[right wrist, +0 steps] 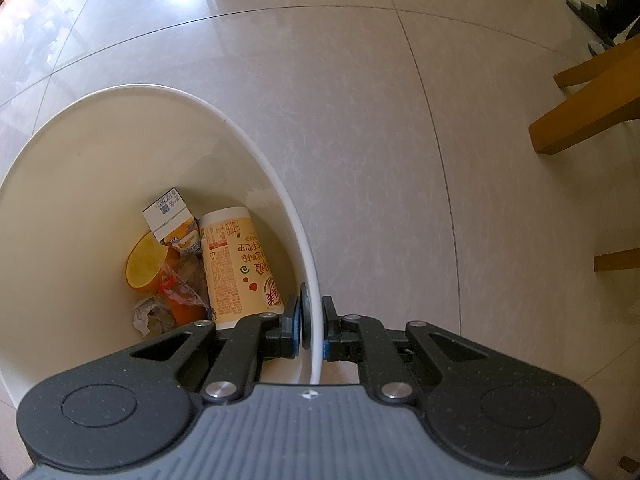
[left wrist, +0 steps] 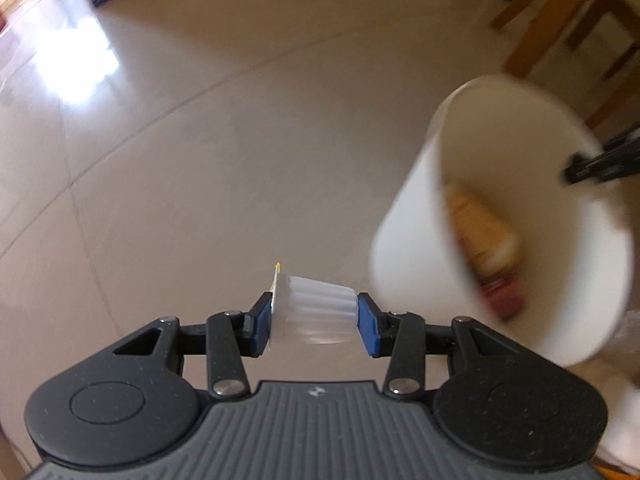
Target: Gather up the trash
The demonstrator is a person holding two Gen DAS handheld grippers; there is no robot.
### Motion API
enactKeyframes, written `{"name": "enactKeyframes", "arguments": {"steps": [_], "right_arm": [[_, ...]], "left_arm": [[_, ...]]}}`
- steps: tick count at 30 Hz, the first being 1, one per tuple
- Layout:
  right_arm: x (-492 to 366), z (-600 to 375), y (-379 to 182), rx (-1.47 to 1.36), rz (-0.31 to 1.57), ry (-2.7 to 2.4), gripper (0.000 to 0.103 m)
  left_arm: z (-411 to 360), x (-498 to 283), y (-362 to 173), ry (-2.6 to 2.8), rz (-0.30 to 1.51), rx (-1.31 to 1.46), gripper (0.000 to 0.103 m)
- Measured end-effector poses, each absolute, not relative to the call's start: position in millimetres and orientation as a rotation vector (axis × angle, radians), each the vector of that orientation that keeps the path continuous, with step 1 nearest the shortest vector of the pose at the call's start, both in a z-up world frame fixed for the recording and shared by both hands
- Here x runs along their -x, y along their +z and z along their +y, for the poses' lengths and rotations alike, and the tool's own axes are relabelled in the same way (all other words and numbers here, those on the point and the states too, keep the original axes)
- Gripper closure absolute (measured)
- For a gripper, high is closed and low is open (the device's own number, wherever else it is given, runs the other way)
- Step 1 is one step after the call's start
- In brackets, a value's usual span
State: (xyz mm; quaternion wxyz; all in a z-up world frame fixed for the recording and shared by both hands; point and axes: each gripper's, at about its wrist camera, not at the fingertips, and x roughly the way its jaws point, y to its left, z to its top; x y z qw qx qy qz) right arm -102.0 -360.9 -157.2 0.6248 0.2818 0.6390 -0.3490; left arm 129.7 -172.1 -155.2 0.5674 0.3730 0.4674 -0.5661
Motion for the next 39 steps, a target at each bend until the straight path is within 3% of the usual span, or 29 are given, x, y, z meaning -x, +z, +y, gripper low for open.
{"name": "enactKeyframes", "arguments": {"steps": [11,12,14,15,34,37,39], "right_arm": [[101.6,-362.1,-156.7,-0.635,1.474,-0.78,0.091],[101.6,-362.3,-156.6,-0.634,1.473,-0.777,0.091],[100.8,-362.4,-156.3,-0.629,1.472,-0.771,0.091],[100.6,-362.7,-155.7,-0.626,1.469,-0.768,0.091],[100.6,-363.7,-147.7,-0.626,1.443,-0.763,0.091],[102.0,-363.3,-142.8,-0.627,1.433,-0.754,0.085],[102.5,-361.6,-138.8,-0.615,1.425,-0.751,0.058]], "left_arm": [[-208.8,-71.9,-96.6,-1.559,1.078,-0.814,0.058],[-210.3,-67.9,-96.5,-1.578,1.086,-0.811,0.054],[-219.6,-61.2,-94.7,-1.584,1.118,-0.808,0.02],[-220.8,-58.2,-93.5,-1.577,1.122,-0.796,0.017],[-192.3,-57.5,-84.2,-1.439,0.97,-0.865,0.009],[-189.3,-54.9,-85.5,-1.406,0.945,-0.882,0.009],[-186.4,-52.9,-86.2,-1.388,0.928,-0.886,0.008]]}}
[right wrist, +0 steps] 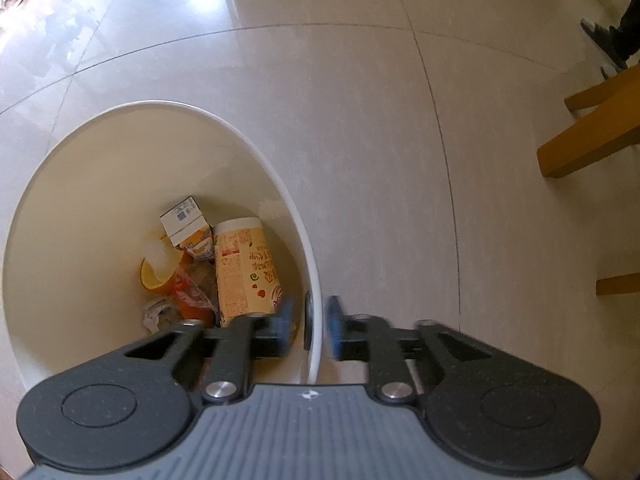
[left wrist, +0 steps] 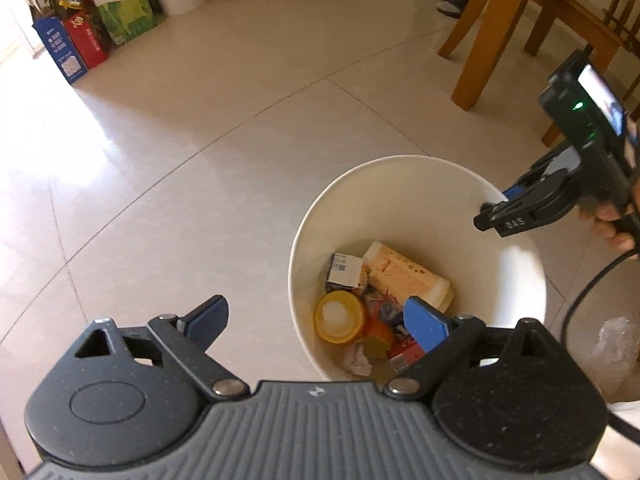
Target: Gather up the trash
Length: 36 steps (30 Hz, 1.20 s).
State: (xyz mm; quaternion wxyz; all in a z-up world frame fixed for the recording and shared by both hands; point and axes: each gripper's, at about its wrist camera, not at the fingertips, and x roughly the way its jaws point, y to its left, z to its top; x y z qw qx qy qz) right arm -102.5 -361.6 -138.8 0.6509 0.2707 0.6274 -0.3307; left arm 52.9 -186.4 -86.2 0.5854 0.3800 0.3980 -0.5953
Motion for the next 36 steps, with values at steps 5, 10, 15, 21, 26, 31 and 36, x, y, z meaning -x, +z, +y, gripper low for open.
{"name": "enactKeyframes", "arguments": {"steps": [5,10,15,21,26,31,36], "right_arm": [[105.5,-356.6,-123.8,-0.588,1.392,-0.78,0.012],[108.6,-354.0,-109.7,-0.608,1.383,-0.777,0.002],[111.0,-340.4,-90.6,-0.61,1.39,-0.771,0.0],[115.8,-315.6,-54.6,-0.627,1.386,-0.801,0.0],[116.3,-297.0,-24.4,-0.684,1.363,-0.855,0.0],[113.4,-281.2,-4.7,-0.689,1.36,-0.88,0.0],[110.4,-270.2,9.0,-0.682,1.361,-0.861,0.0]], "left_arm": [[-180.2,-48.5,-87.4,-1.347,0.931,-0.892,0.008],[-175.9,-43.8,-86.8,-1.291,0.936,-0.907,0.008],[-170.0,-47.5,-81.4,-1.232,1.044,-0.832,0.008],[-162.7,-47.8,-74.8,-1.087,1.186,-0.749,0.008],[-159.8,-35.2,-65.7,-0.986,1.25,-0.759,0.008],[-154.0,-29.0,-54.5,-0.92,1.292,-0.734,0.008],[-148.9,-32.1,-44.2,-0.889,1.357,-0.673,0.008]]}}
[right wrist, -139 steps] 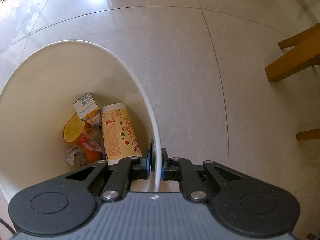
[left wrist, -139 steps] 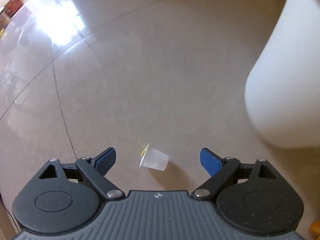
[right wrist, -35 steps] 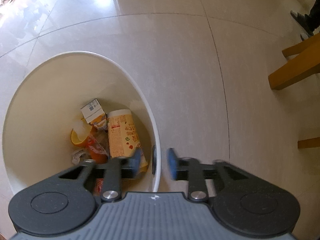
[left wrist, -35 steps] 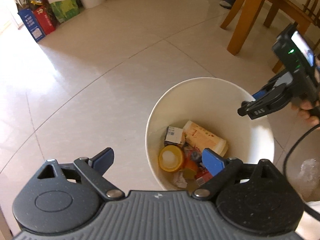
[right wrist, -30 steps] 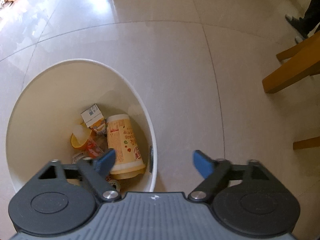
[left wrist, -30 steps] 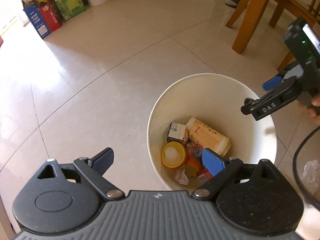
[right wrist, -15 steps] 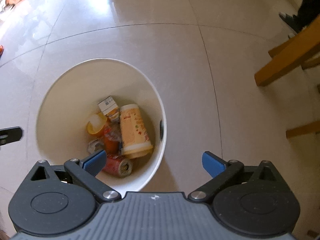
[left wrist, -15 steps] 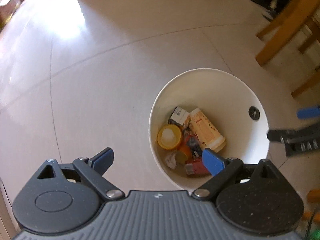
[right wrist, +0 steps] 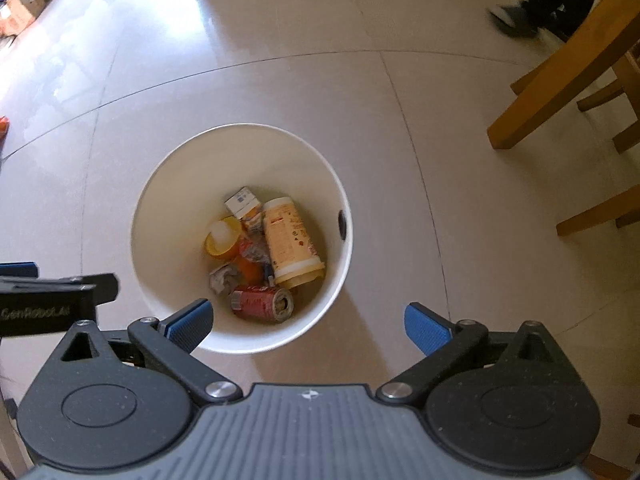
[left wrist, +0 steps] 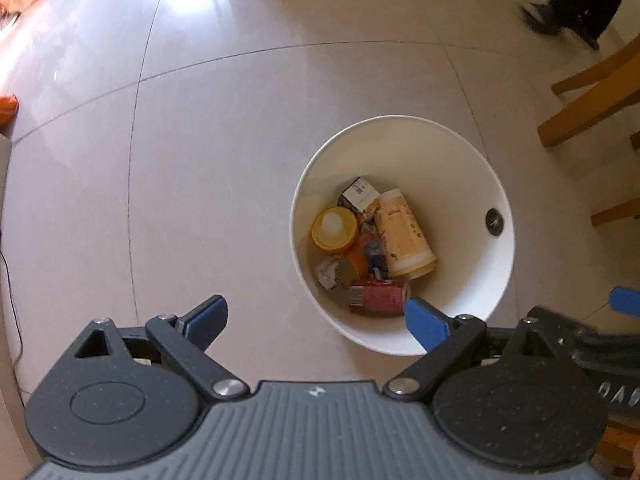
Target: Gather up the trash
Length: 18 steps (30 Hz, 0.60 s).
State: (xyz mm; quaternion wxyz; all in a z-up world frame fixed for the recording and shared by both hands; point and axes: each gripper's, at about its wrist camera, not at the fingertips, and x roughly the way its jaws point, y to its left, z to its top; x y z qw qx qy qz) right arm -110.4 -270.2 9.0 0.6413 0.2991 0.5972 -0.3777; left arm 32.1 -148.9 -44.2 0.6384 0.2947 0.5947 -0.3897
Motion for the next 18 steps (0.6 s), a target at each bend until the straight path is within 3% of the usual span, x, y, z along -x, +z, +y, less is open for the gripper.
{"name": "enactKeyframes", "arguments": {"steps": [18], "right_arm": [[110.6,-267.0,36.0,-0.671,1.329,-0.868,0.0]], "left_arm": [[-150.5,-30.0,-15.3,-0.906,1.317,-0.654,0.008]]}}
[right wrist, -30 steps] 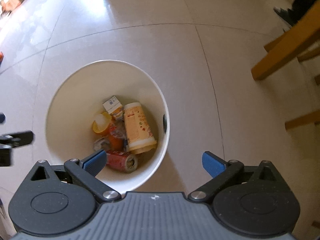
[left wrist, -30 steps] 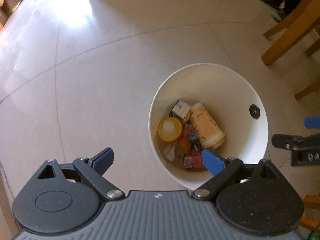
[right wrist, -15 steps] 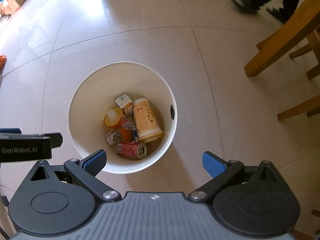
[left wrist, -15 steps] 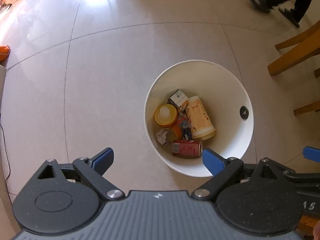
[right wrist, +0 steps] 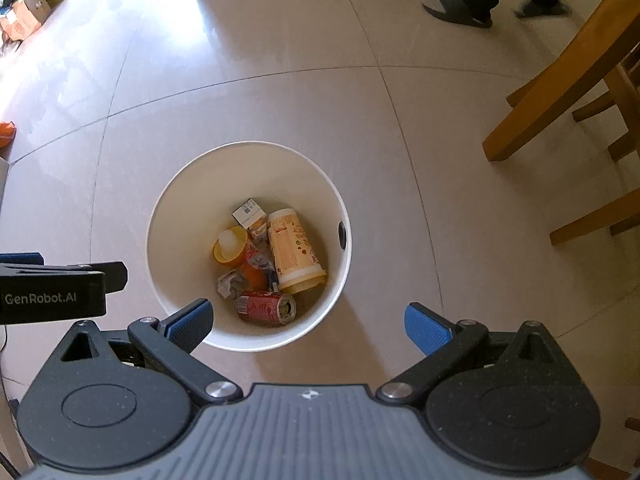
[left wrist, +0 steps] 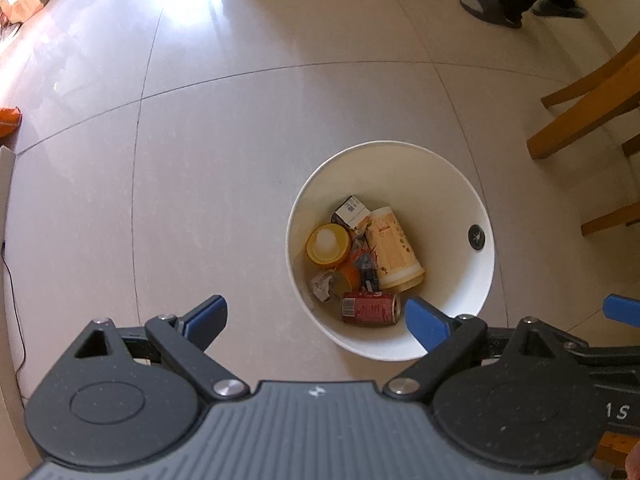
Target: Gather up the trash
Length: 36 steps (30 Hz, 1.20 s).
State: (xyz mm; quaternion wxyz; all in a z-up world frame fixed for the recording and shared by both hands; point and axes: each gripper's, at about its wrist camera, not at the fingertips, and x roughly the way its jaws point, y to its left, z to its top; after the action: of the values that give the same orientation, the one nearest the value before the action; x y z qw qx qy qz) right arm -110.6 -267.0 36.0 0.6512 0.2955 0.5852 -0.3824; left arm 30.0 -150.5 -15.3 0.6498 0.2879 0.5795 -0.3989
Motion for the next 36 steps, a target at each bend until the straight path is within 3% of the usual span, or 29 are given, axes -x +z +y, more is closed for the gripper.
{"name": "enactKeyframes", "arguments": {"steps": [36], "right_arm": [[109.3,-272.1,20.8,-0.729,1.365,-0.877,0.0]], "left_arm": [[-155.3,-26.5,-37.0,-0.873,1.374,-0.75,0.007]]}}
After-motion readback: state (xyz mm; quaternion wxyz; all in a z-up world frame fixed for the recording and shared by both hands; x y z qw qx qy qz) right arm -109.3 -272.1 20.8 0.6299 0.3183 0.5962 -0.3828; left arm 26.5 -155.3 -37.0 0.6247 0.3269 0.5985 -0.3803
